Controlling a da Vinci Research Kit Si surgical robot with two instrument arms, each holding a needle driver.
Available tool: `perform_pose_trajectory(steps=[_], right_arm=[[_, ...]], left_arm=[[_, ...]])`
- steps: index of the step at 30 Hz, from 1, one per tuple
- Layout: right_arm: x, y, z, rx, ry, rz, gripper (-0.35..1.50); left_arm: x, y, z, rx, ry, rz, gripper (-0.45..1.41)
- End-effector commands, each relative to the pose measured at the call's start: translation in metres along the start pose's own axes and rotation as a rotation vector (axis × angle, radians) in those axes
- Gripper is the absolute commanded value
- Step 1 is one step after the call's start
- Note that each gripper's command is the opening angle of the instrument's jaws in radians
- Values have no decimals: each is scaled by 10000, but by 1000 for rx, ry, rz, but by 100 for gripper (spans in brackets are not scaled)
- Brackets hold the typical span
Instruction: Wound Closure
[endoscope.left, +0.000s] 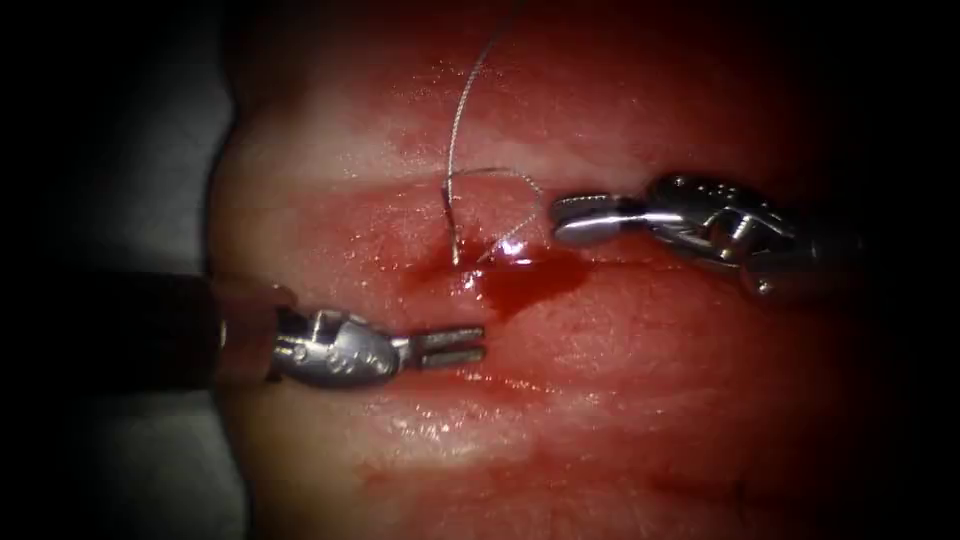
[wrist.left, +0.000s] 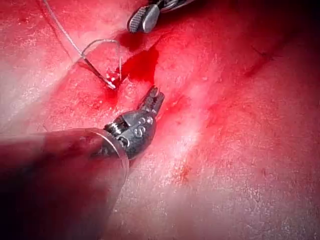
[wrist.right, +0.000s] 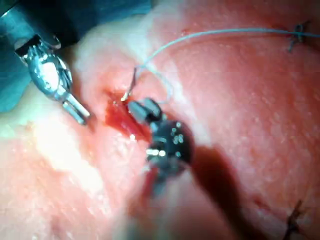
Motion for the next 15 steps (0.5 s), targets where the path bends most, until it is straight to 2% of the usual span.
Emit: perform_pose_trajectory(steps=[1, 3, 6, 7, 9, 11, 12, 14, 15], right_arm=[[-9, -1, 6, 3, -2, 3, -6], [-9, -1, 6, 3, -2, 3, -8], [-10, -2, 7, 12, -4, 3, -12], [-10, -2, 7, 12, -4, 3, -12], [-11, -3, 7, 31, -7, 0, -17], [-12, -3, 7, 37, -8, -1, -18], [-15, -5, 8, 55, -10, -34, -8], [-20, -8, 11, 81, -10, -74, 20], [-22, -10, 13, 99, -15, -83, 19]], left_arm=[[-3, 11, 7, -16, 7, -12, -45], [-1, 13, 7, -29, 19, -41, -45], [7, 14, 5, -42, 88, -161, -45], [7, 14, 5, -42, 88, -161, -45], [18, 12, 2, -65, 151, -271, -45], [22, 11, 0, -76, 175, -300, -45], [36, 8, -6, -109, 229, -427, -45], [44, 5, -10, -129, 256, -477, -45], [47, 4, -11, -138, 261, -489, -45]])
